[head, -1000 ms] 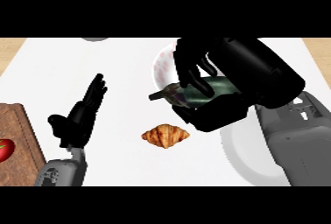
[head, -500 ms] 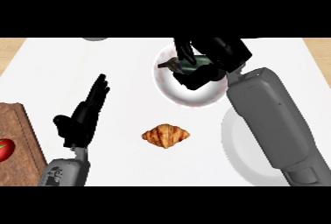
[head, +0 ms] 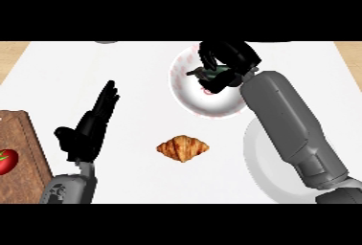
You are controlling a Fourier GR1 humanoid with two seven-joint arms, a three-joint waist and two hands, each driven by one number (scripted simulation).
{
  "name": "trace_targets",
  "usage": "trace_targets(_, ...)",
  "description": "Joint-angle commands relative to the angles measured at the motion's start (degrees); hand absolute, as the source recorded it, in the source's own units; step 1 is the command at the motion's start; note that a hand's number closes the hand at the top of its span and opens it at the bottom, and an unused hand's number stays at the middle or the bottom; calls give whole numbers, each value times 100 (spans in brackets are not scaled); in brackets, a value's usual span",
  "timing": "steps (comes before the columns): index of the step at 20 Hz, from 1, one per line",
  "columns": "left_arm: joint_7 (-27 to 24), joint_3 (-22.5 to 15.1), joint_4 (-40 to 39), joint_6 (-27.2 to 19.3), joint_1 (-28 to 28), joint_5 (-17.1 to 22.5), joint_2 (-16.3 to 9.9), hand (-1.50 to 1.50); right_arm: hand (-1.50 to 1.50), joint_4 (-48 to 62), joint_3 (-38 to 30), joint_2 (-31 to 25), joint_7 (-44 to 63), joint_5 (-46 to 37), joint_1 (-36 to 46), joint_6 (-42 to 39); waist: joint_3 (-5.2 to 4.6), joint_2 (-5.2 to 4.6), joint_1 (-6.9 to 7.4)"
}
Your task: Pick the eggplant from the plate and place it in the bowl
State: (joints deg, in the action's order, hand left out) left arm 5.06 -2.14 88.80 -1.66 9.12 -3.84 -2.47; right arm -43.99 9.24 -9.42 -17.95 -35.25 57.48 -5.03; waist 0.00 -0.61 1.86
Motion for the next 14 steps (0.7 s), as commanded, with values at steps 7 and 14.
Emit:
trace_targets(7, 11, -159, -158, -204, 157, -208, 207, 0, -150, 2082, -534, -159, -1631, 397, 567, -933, 5, -37, 65)
trace_targets(14, 176, 5, 93, -44, 13, 23, 65, 0, -150, 2060, -1462, -45, -1993, 1267, 819, -972, 5, 6, 1)
